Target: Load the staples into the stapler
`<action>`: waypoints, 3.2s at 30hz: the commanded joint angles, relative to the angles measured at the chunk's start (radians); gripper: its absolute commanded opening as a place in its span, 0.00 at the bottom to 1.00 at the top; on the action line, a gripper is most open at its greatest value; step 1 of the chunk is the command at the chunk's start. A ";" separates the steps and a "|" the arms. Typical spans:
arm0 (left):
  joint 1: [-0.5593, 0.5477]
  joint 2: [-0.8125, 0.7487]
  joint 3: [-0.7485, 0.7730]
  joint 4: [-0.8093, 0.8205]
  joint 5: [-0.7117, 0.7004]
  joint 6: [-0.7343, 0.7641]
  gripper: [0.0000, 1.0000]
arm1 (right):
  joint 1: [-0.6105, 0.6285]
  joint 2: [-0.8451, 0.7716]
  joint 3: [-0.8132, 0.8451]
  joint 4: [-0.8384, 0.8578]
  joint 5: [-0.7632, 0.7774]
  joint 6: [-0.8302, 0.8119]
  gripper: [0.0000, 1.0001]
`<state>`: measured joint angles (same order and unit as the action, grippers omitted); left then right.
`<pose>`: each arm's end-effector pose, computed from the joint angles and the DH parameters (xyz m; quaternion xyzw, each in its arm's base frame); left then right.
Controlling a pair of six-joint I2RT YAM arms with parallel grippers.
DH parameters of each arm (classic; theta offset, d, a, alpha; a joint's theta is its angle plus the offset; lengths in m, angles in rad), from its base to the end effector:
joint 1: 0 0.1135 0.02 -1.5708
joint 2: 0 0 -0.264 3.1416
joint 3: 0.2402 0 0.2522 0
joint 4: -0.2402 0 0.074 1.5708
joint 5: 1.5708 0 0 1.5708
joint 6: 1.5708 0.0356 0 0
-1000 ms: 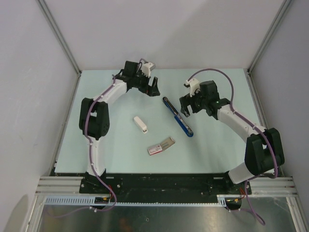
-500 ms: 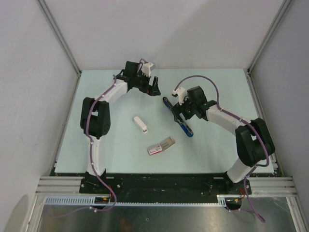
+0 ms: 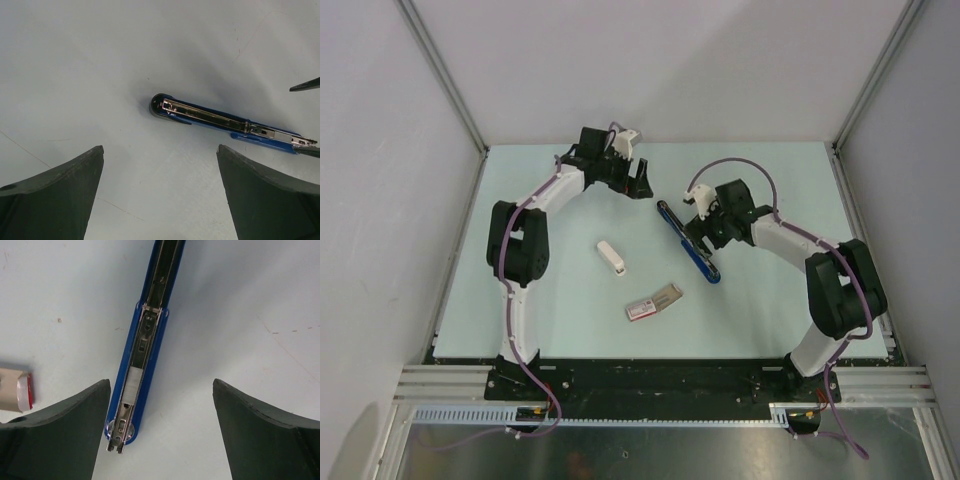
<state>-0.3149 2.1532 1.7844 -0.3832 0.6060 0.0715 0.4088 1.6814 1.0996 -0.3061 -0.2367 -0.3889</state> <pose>0.4603 -0.1713 0.2311 0.2847 0.8365 -0.3178 0.3439 0.3227 0.1489 0.2071 -0.3998 0.8469 0.1146 0.3314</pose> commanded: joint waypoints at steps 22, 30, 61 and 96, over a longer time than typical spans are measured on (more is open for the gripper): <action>0.006 -0.042 -0.044 0.014 0.022 -0.059 0.99 | 0.100 0.089 0.039 -0.126 0.148 -0.115 0.88; 0.006 -0.035 -0.032 0.014 0.033 -0.059 1.00 | 0.102 0.114 0.039 -0.119 0.220 -0.134 0.87; 0.001 0.030 0.027 0.013 0.028 -0.064 0.99 | 0.006 0.017 0.039 -0.150 0.049 -0.151 0.77; -0.013 0.196 0.185 0.014 0.007 -0.179 0.99 | 0.006 0.065 0.040 -0.167 0.002 -0.168 0.50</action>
<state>-0.3187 2.3367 1.9118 -0.3817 0.6056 -0.0685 0.4129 1.7489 1.1210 -0.4889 -0.2501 -0.5537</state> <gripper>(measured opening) 0.994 0.510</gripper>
